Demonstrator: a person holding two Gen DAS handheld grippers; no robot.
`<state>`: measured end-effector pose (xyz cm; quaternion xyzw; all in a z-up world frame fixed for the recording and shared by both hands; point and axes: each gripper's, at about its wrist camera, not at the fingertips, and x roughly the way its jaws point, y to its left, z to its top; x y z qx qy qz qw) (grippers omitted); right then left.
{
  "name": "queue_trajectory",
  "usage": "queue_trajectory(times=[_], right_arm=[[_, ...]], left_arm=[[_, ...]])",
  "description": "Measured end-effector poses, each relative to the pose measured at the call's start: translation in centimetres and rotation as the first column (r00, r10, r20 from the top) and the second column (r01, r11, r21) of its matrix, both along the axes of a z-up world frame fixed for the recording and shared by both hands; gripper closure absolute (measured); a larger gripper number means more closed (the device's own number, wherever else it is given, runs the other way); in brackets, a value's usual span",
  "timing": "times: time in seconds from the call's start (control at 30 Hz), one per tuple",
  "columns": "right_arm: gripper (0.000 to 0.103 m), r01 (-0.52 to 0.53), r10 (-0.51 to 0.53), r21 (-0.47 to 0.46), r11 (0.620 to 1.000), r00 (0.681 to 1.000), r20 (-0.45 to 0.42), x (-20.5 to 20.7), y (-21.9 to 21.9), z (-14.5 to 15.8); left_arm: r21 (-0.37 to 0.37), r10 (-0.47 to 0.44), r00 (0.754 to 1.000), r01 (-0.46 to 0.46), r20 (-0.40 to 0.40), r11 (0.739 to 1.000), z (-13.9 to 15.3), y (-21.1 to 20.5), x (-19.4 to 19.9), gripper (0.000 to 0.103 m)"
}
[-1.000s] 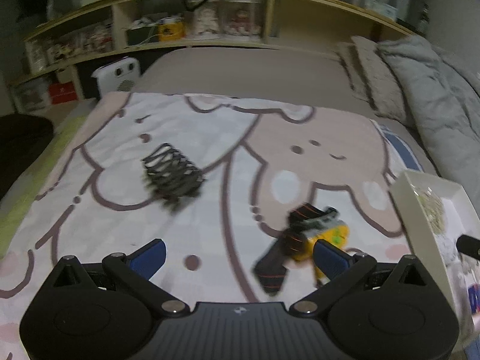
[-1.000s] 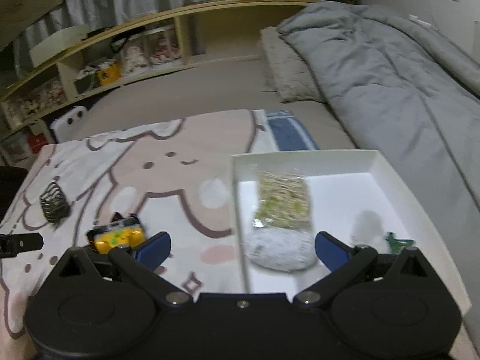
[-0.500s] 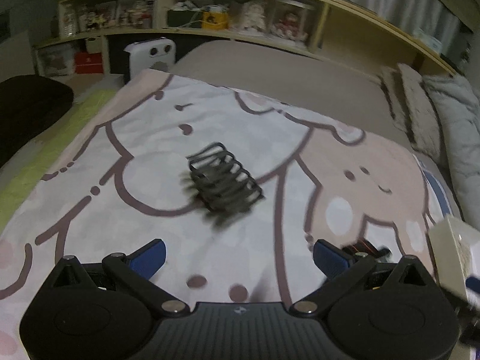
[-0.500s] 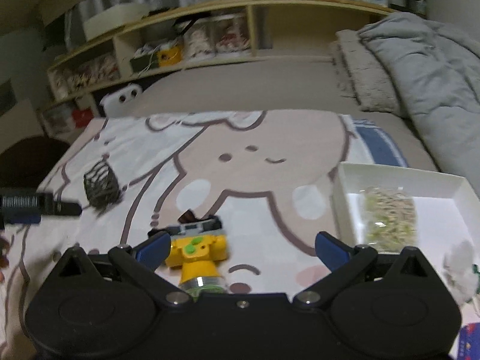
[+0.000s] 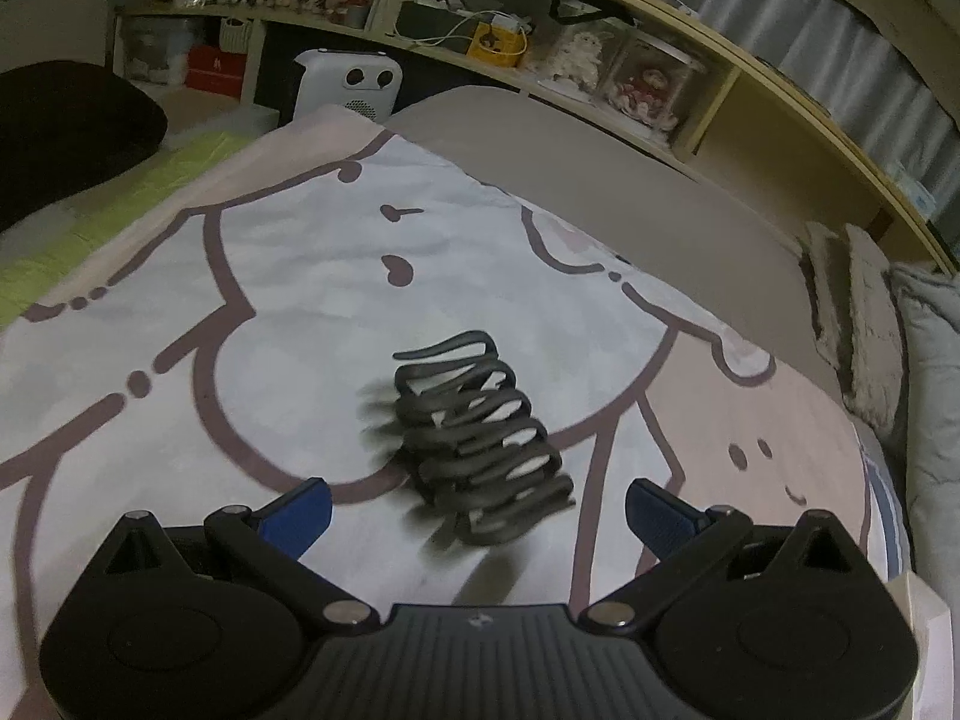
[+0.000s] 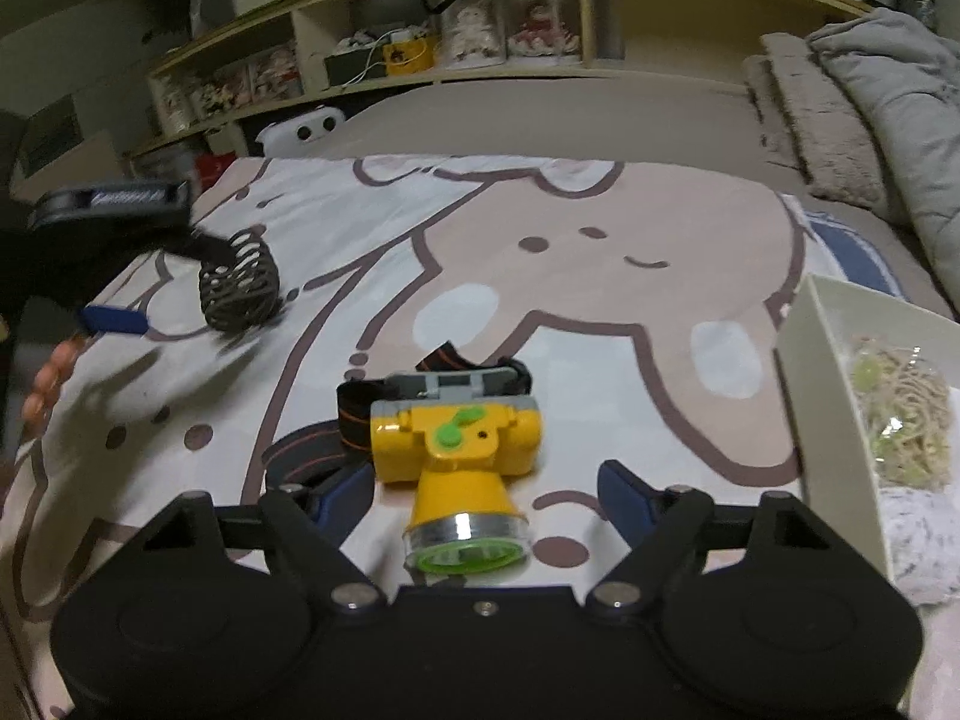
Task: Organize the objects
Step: 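Grasp the black hair claw with the left gripper while the right grasps the yellow headlamp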
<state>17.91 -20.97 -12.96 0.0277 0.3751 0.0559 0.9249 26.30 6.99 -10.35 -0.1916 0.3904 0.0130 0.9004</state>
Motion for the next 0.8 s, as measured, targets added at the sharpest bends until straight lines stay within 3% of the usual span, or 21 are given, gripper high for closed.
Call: queue_trajectory(times=[0.13,0.17,0.23,0.27,0.43,0.6,0.7,0.8], right_arm=[[0.025,-0.009,0.009,0.007,1.0,1.0,-0.008,0.5,0.2,-0.6],[0.03,-0.017,0.017,0.007,1.0,1.0,-0.013,0.7,0.4,-0.7],[0.052,-0.038,0.038,0.0,0.999,0.999,-0.024,0.9,0.5,-1.0],[0.054,-0.047,0.047,-0.005,0.999,0.998,-0.028,0.9,0.6,-1.1],[0.054,-0.055,0.055,-0.001,0.998,0.998,-0.038,1.2,0.6,-1.4],[0.054,-0.046,0.046,0.01,0.999,0.998,-0.045,1.6,0.4,-2.2],[0.054,-0.054,0.054,-0.002,0.999,0.997,-0.056,1.6,0.6,-2.2],[0.055,-0.049,0.048,-0.006,0.999,0.995,-0.09,1.4,0.7,-1.8]], left_arm=[[-0.046,0.032,0.999,-0.032,0.001,0.998,-1.1,-0.1,1.5,0.001],[-0.071,0.048,0.999,-0.048,-0.001,0.996,-1.5,-0.2,1.9,0.001],[-0.115,0.08,0.997,-0.082,-0.022,0.99,-2.3,-0.4,2.3,0.001],[-0.128,0.087,0.996,-0.09,-0.029,0.988,-2.7,-0.6,2.5,0.001],[-0.092,0.122,0.992,-0.123,-0.022,0.988,-3.2,-1.2,2.5,0.006],[-0.114,0.13,0.991,-0.133,-0.032,0.985,-3.3,-0.4,2.6,0.035],[-0.142,0.117,0.992,-0.122,-0.041,0.982,-3.2,0.2,2.1,0.04],[-0.126,0.107,0.992,-0.115,-0.069,0.985,-2.8,0.1,1.3,0.04]])
